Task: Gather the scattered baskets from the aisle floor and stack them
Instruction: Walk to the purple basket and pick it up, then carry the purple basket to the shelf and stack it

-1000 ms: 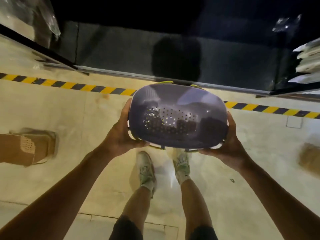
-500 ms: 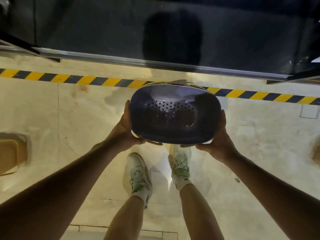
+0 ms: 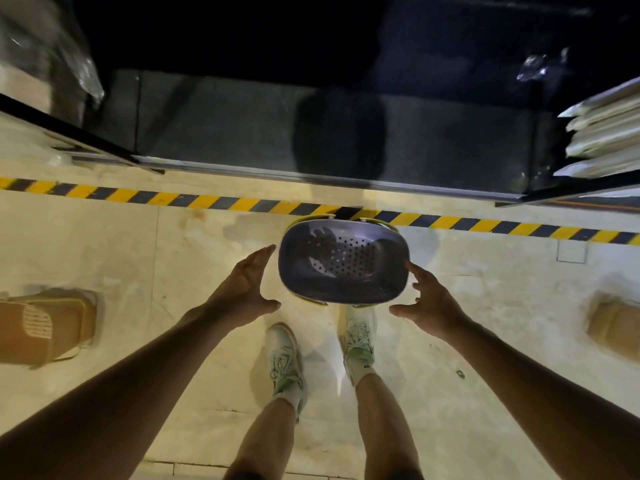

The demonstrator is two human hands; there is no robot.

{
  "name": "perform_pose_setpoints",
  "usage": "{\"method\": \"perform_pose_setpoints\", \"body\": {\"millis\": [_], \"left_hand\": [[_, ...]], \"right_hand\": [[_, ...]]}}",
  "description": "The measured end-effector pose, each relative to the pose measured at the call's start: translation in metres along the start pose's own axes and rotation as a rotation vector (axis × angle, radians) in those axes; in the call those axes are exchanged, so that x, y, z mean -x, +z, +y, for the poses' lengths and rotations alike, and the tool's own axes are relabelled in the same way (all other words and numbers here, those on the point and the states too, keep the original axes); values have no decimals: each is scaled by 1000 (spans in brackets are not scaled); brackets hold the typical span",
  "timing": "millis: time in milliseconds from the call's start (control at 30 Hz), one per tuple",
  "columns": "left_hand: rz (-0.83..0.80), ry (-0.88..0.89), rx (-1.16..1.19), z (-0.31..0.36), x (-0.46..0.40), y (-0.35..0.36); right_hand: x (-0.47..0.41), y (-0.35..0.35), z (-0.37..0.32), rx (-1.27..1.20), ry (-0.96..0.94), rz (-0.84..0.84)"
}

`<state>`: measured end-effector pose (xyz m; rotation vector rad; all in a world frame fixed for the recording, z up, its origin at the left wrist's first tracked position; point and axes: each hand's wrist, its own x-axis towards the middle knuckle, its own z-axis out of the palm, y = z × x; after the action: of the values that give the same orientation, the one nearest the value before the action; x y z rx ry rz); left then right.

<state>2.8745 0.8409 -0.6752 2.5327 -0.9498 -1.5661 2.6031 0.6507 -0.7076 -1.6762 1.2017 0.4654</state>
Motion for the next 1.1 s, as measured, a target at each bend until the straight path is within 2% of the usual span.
{"method": "perform_pose_setpoints", "body": {"millis": [100,267,467,600,733,800,900,1100], "left_hand": [[-3,57,-95,25,64,-42],[86,238,-301,69,173,-106],[131,495,-587,113,267,-134],[103,659,-771,160,295,-127],[150,860,-844,237,311,-112],[157,899,-951,280,316,-97],[84,854,-1006,345,318,-62],[13,1065,-1116,478,349,22]], "right_hand": [[50,-18,-40,51,51,-17],[166,-55,-108,93,-91,-35],[308,-99,-127,130,-127,74],[372,-116,-99,147,-63,187],[427,-142,-51,151,-11,314],[454,-156,-24,103,30,390],[493,-177,23,-18,121,501],[573,-207,123,-210,287,674]]}}
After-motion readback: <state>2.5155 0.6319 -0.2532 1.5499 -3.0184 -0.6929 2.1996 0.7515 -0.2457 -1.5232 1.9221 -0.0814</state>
